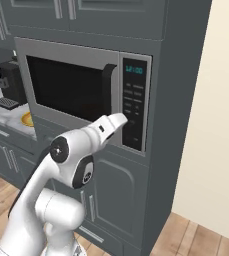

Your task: Pick the carrot from the counter and place it in the microwave. Then turn on the microwave.

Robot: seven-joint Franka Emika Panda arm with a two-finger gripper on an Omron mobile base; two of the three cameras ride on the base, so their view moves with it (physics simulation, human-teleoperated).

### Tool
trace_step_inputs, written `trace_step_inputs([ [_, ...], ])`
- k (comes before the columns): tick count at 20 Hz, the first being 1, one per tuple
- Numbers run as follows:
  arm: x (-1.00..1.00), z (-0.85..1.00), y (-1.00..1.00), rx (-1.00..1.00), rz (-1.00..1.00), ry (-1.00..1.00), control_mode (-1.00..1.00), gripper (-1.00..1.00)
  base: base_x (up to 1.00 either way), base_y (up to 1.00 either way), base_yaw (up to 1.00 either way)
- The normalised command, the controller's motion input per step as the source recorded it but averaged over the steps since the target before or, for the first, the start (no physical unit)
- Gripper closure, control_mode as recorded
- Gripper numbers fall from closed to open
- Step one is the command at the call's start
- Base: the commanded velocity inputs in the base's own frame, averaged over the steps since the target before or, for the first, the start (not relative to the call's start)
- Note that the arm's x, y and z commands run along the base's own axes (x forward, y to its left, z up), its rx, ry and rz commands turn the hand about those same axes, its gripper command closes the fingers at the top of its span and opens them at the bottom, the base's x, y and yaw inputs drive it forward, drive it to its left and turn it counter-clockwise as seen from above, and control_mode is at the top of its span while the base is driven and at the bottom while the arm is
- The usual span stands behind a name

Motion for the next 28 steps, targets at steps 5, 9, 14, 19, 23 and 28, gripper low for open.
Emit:
trace_step_inputs([
  [5,-0.34,0.0,-0.01,0.0,0.0,-0.03,-1.0,1.0,0.0,0.0,0.0],
  [9,-0.19,-0.02,-0.01,0.0,0.0,0.0,-1.0,1.0,0.0,0.0,0.0],
  [14,-0.12,-0.18,0.0,-0.01,0.02,-0.01,-1.0,1.0,0.0,0.0,0.0],
  [19,-0.07,-0.29,0.01,0.0,0.07,0.06,-1.0,1.0,0.0,0.0,0.0],
  [23,-0.15,-0.11,0.02,0.0,0.07,0.06,-1.0,1.0,0.0,0.0,0.0],
  [28,-0.28,-0.18,0.0,0.0,0.1,-0.06,-1.0,1.0,0.0,0.0,0.0],
])
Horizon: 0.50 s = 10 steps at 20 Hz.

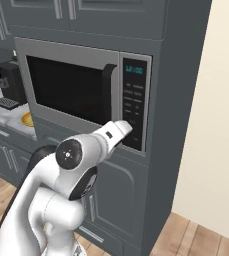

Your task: Pick the carrot from the counter and place it in the microwave. Then turn on the microwave.

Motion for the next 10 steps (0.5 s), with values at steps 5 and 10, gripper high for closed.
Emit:
trace_step_inputs([
  [5,-0.3,-0.18,0.0,0.0,0.13,-0.07,-1.0,1.0,0.0,0.0,0.0],
  [10,-0.06,-0.26,0.02,0.0,0.12,-0.14,-1.0,1.0,0.0,0.0,0.0],
])
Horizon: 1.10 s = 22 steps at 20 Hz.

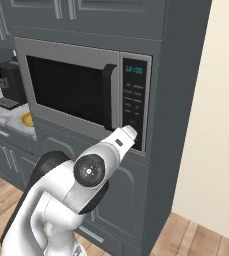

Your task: Pick the carrot from the counter and place it in the microwave. Then turn on the microwave.

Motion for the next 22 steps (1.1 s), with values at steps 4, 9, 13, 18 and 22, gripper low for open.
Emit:
trace_step_inputs([
  [4,-0.03,-0.18,0.14,0.0,0.01,-0.15,-1.0,1.0,0.0,0.0,0.0],
  [9,0.01,-0.31,0.26,0.0,0.03,-0.13,-1.0,1.0,0.0,0.0,0.0],
  [13,0.06,-0.41,0.34,-0.02,0.05,-0.09,-1.0,1.0,0.0,0.0,0.0],
  [18,0.1,-0.21,0.19,0.0,0.02,-0.15,-1.0,1.0,0.0,0.0,0.0],
  [22,0.19,-0.13,0.15,0.0,0.0,-0.13,-1.0,1.0,0.0,0.0,0.0],
])
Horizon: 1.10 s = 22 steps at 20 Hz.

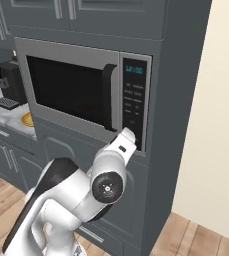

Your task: Pick the carrot from the counter and place it in the microwave. Then turn on the microwave.

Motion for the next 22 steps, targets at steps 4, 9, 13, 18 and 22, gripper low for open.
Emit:
trace_step_inputs([
  [4,0.27,-0.03,0.16,0.0,0.0,-0.08,-1.0,1.0,0.0,0.0,0.0],
  [9,0.21,-0.06,0.04,0.0,0.0,-0.01,-1.0,1.0,0.0,0.0,0.0],
  [13,0.11,-0.09,0.0,0.0,0.0,-0.01,-1.0,1.0,0.0,0.0,0.0],
  [18,0.12,-0.08,-0.03,0.0,0.0,0.0,-1.0,1.0,0.0,0.0,0.0],
  [22,0.09,-0.05,-0.06,0.0,0.0,0.0,-1.0,1.0,0.0,0.0,0.0],
])
